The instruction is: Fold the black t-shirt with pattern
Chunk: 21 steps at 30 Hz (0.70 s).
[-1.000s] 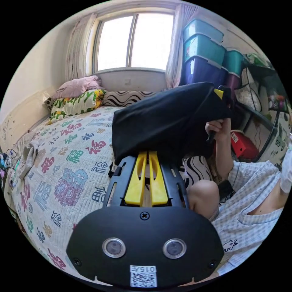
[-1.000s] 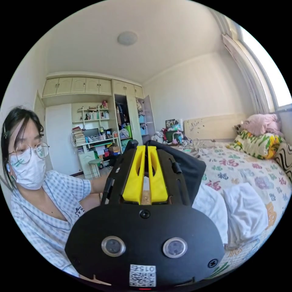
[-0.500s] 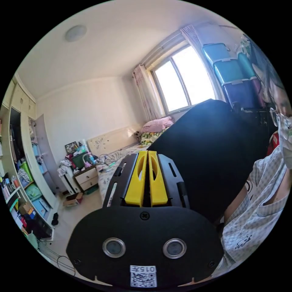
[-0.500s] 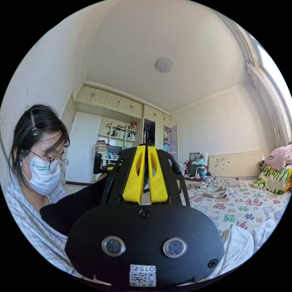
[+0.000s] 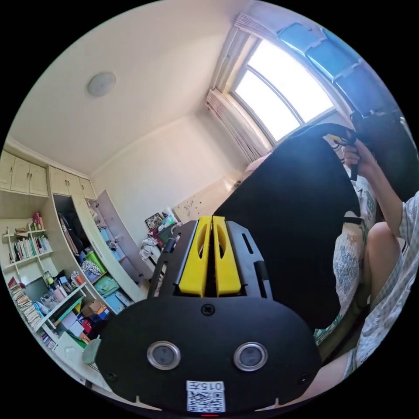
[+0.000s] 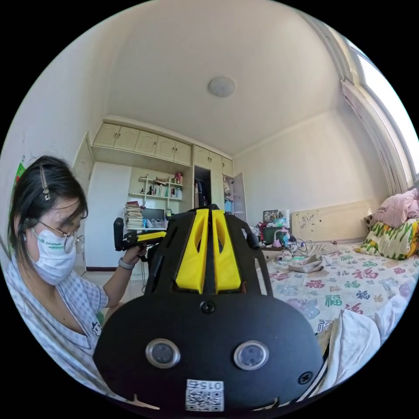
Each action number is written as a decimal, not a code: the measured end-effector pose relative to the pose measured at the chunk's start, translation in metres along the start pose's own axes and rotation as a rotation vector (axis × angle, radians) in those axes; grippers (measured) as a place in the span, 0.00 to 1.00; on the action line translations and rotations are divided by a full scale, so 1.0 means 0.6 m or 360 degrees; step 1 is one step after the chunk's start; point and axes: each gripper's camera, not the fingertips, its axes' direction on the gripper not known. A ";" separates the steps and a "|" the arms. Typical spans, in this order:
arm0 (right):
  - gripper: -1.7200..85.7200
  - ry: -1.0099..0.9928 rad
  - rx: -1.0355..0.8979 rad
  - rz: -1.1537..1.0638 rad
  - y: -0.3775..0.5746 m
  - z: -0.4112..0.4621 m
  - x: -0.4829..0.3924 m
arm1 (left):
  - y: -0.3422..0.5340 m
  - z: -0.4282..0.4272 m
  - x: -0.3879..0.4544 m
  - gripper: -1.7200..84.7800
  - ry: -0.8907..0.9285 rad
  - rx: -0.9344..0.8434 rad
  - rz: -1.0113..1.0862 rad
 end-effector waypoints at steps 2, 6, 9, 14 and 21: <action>0.03 0.0176 -0.0105 0.0070 0.029 0.048 0.050 | 0.011 0.084 0.010 0.02 0.0115 -0.0104 0.0001; 0.04 0.0535 -0.0706 0.0411 0.170 0.197 0.245 | 0.093 0.343 0.069 0.02 0.0283 -0.0417 -0.0073; 0.08 0.0280 -0.1065 0.0669 0.252 0.242 0.337 | 0.159 0.455 0.093 0.03 0.0449 -0.0731 -0.0100; 0.09 -0.0225 -0.1336 0.0198 0.273 0.281 0.267 | 0.172 0.421 0.111 0.06 0.1028 -0.0655 -0.0015; 0.14 -0.0571 -0.2072 -0.0302 0.417 0.361 0.154 | 0.194 0.407 0.272 0.09 0.1735 -0.0836 0.0433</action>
